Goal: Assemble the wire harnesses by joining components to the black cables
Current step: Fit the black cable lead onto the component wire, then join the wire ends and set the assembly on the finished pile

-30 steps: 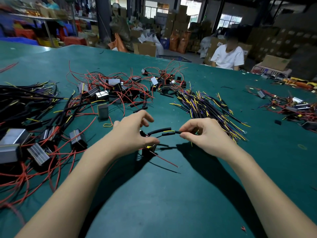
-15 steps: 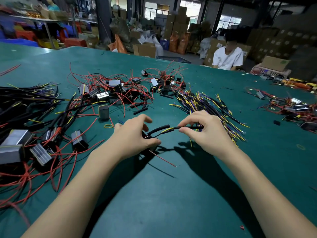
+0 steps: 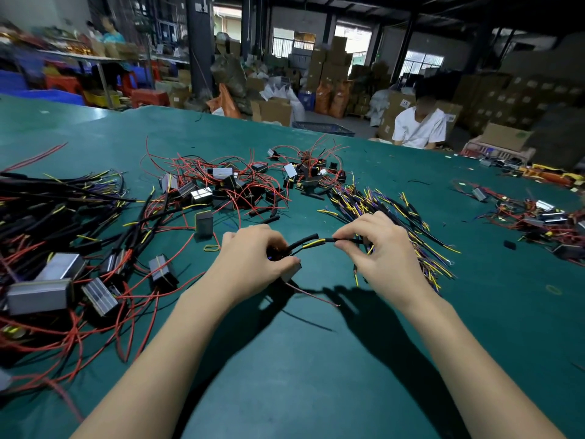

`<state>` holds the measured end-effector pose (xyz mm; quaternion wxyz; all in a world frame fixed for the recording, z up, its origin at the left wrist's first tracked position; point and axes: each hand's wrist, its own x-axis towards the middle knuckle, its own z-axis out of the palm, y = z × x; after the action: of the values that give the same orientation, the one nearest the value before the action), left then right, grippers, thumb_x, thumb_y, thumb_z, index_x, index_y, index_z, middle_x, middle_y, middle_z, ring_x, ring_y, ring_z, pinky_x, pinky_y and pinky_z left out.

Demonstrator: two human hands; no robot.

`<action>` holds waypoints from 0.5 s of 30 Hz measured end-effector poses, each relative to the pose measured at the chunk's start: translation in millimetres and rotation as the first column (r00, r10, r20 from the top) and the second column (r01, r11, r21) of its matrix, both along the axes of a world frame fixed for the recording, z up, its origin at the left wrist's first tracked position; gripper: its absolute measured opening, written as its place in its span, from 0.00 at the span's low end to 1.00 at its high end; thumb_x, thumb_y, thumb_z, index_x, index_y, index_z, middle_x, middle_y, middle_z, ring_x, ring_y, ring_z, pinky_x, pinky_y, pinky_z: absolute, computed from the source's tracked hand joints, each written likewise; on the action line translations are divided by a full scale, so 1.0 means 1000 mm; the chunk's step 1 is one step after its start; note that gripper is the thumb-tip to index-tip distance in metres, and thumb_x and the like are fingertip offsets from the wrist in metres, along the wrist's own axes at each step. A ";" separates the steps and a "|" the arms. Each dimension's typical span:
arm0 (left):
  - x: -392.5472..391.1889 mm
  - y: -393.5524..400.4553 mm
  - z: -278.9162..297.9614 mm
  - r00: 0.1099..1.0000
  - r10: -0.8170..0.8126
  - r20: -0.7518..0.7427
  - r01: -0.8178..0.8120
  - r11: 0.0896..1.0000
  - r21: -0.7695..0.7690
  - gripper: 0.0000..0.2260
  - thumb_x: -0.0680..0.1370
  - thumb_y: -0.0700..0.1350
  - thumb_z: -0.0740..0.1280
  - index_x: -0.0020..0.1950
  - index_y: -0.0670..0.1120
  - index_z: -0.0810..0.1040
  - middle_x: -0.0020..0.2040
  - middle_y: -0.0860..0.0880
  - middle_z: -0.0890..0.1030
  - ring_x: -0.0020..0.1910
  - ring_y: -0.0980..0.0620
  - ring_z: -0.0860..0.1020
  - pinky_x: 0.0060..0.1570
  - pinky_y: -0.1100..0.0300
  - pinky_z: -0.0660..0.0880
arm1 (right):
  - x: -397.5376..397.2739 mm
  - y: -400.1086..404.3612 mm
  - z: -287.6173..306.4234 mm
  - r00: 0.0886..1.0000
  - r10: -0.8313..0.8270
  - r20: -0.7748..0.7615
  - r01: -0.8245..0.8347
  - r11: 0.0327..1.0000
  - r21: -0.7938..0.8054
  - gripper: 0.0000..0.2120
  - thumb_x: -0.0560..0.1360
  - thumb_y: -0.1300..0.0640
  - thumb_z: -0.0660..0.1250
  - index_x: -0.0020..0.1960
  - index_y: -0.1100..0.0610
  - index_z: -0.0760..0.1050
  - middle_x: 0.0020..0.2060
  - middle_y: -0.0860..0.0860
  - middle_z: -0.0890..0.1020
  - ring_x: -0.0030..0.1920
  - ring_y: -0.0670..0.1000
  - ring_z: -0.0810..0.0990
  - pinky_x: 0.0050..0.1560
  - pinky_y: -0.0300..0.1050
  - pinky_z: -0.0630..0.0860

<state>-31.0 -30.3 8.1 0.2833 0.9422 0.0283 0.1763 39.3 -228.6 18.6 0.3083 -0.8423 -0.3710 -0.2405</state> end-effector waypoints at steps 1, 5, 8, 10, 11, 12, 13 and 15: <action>0.000 0.000 0.000 0.999 -0.034 -0.008 0.033 0.999 -0.031 0.07 0.73 0.53 0.71 0.43 0.49 0.81 0.46 0.53 0.80 0.50 0.52 0.76 0.57 0.53 0.67 | -0.001 -0.001 -0.001 1.000 -0.007 -0.001 0.007 1.000 -0.009 0.02 0.72 0.60 0.73 0.44 0.54 0.82 0.38 0.43 0.79 0.42 0.46 0.70 0.41 0.45 0.72; -0.001 -0.002 0.001 0.982 -0.185 -0.037 0.171 0.956 -0.240 0.07 0.79 0.49 0.64 0.46 0.50 0.80 0.43 0.55 0.82 0.46 0.58 0.78 0.48 0.62 0.71 | -0.002 -0.005 -0.009 1.000 0.000 -0.009 -0.001 0.999 -0.046 0.02 0.73 0.60 0.72 0.44 0.54 0.82 0.39 0.45 0.80 0.43 0.47 0.71 0.43 0.49 0.73; 0.000 -0.001 -0.001 0.978 -0.207 -0.031 0.191 0.946 -0.263 0.05 0.78 0.43 0.65 0.48 0.50 0.80 0.42 0.55 0.82 0.40 0.62 0.78 0.43 0.70 0.71 | -0.002 -0.005 -0.011 1.000 0.028 -0.009 -0.028 0.999 -0.031 0.01 0.73 0.60 0.72 0.44 0.54 0.82 0.39 0.45 0.79 0.42 0.46 0.70 0.44 0.48 0.73; 0.000 -0.003 -0.003 0.980 -0.200 -0.011 0.187 0.936 -0.298 0.04 0.77 0.41 0.67 0.47 0.49 0.80 0.41 0.53 0.83 0.39 0.58 0.78 0.42 0.67 0.73 | -0.001 -0.004 -0.011 0.999 0.043 0.007 -0.043 0.998 -0.035 0.01 0.73 0.60 0.72 0.44 0.54 0.82 0.39 0.45 0.79 0.42 0.45 0.70 0.44 0.48 0.73; 0.000 -0.003 -0.004 0.981 -0.195 -0.001 0.184 0.927 -0.326 0.04 0.76 0.40 0.68 0.46 0.49 0.80 0.41 0.51 0.83 0.39 0.55 0.79 0.43 0.64 0.74 | -0.001 -0.004 -0.012 0.999 0.048 0.015 -0.047 0.998 -0.039 0.01 0.73 0.60 0.72 0.44 0.54 0.82 0.39 0.45 0.79 0.43 0.45 0.70 0.44 0.48 0.73; 0.000 -0.004 -0.004 0.981 -0.195 0.008 0.185 0.917 -0.352 0.05 0.76 0.39 0.68 0.46 0.48 0.81 0.40 0.50 0.83 0.40 0.51 0.80 0.43 0.61 0.75 | -0.001 -0.005 -0.012 0.998 0.052 0.024 -0.051 0.998 -0.045 0.01 0.73 0.60 0.72 0.44 0.55 0.82 0.39 0.46 0.79 0.43 0.46 0.70 0.43 0.48 0.73; 0.000 -0.006 -0.005 0.980 -0.199 0.020 0.192 0.909 -0.370 0.05 0.76 0.39 0.68 0.46 0.48 0.81 0.40 0.49 0.83 0.39 0.49 0.80 0.43 0.59 0.75 | -0.001 -0.005 -0.012 0.998 0.054 0.037 -0.052 0.997 -0.053 0.01 0.73 0.60 0.72 0.44 0.55 0.82 0.39 0.47 0.79 0.43 0.47 0.71 0.42 0.48 0.74; 0.000 -0.008 -0.007 0.977 -0.211 0.045 0.212 0.904 -0.372 0.06 0.76 0.38 0.68 0.46 0.48 0.83 0.38 0.46 0.83 0.34 0.50 0.76 0.38 0.60 0.72 | 0.000 -0.008 -0.013 0.996 0.049 0.073 -0.043 0.996 -0.078 0.01 0.73 0.60 0.72 0.44 0.56 0.82 0.40 0.47 0.79 0.44 0.47 0.72 0.41 0.46 0.73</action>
<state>-30.6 -37.9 1.6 0.4754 0.8680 -0.0412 0.1376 39.3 -236.6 6.0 0.2670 -0.8351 -0.4106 -0.2505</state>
